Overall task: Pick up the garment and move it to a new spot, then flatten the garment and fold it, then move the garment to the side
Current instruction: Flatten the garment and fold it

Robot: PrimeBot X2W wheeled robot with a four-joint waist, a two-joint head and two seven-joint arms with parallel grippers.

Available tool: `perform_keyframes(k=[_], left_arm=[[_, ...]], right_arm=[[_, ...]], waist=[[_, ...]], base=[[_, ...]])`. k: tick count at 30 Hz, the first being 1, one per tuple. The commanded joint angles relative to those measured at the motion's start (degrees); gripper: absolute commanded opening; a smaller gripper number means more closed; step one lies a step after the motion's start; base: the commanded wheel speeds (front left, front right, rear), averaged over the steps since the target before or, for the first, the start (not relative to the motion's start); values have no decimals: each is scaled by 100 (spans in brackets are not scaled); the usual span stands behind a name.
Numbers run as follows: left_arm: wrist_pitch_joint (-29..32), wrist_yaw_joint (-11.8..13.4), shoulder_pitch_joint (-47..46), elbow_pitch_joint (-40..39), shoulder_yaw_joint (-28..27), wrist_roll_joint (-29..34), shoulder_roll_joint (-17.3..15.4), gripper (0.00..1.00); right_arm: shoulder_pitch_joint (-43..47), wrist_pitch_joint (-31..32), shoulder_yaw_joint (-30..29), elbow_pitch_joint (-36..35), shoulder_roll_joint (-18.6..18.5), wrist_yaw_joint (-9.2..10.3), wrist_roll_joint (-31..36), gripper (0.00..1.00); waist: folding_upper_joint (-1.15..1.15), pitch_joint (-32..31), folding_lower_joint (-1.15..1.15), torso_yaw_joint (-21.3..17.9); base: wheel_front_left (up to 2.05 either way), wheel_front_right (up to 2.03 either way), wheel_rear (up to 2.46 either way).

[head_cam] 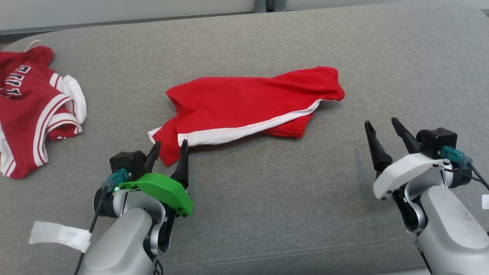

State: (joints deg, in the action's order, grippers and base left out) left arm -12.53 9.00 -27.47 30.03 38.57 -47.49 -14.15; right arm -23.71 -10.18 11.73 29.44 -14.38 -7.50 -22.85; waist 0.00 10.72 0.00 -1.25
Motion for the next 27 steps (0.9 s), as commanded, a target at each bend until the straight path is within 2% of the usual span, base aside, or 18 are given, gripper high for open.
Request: perform_keyframes(k=[1, 7, 13, 14, 15, 16, 17, 19, 20, 27], left_arm=[[-33, -53, -95, 83, -31, -61, 27, 100], [-94, -324, -382, 796, -114, -175, 198, 100], [-184, -513, -500, 1223, -139, -126, 338, 100], [-213, -527, -512, 1252, -153, -97, 345, 89], [-231, -549, -527, 1277, -169, -68, 354, 65], [-232, -561, -542, 1289, -195, -37, 373, 51], [-261, -589, -549, 1261, -254, 20, 412, 30], [-268, -603, -532, 1175, -336, 94, 445, 4], [-268, -610, -507, 1106, -394, 155, 460, 0], [-267, -661, -28, 454, -617, 523, 502, 0]], right_arm=[[78, 11, -9, -44, 17, 2, 55, 100], [136, 62, -33, -227, 80, 2, 101, 100], [231, 78, -125, -321, 99, 2, 148, 100], [240, 72, -137, -332, 105, 2, 169, 100], [245, 73, -149, -340, 112, 2, 185, 100], [248, 74, -166, -347, 120, 2, 193, 100], [264, 75, -204, -357, 126, 2, 218, 100], [295, 65, -241, -358, 138, 2, 249, 100], [315, 62, -251, -363, 150, 2, 260, 100], [415, 72, -254, -418, 187, 2, 250, 100]], waist=[[0, 131, 0, -180], [0, 238, 0, -433], [0, 261, 0, -517], [0, 257, 0, -525], [0, 252, 0, -529], [0, 245, 0, -530], [0, 228, 0, -512], [0, 203, 0, -477], [0, 191, 0, -459], [0, 59, 0, -244]], base=[[0, 0, 0], [0, 0, 0], [0, 0, 0], [0, 0, 0], [0, 0, 0], [0, 0, 0], [0, 0, 0], [0, 0, 0], [0, 0, 0], [0, 0, 0]])
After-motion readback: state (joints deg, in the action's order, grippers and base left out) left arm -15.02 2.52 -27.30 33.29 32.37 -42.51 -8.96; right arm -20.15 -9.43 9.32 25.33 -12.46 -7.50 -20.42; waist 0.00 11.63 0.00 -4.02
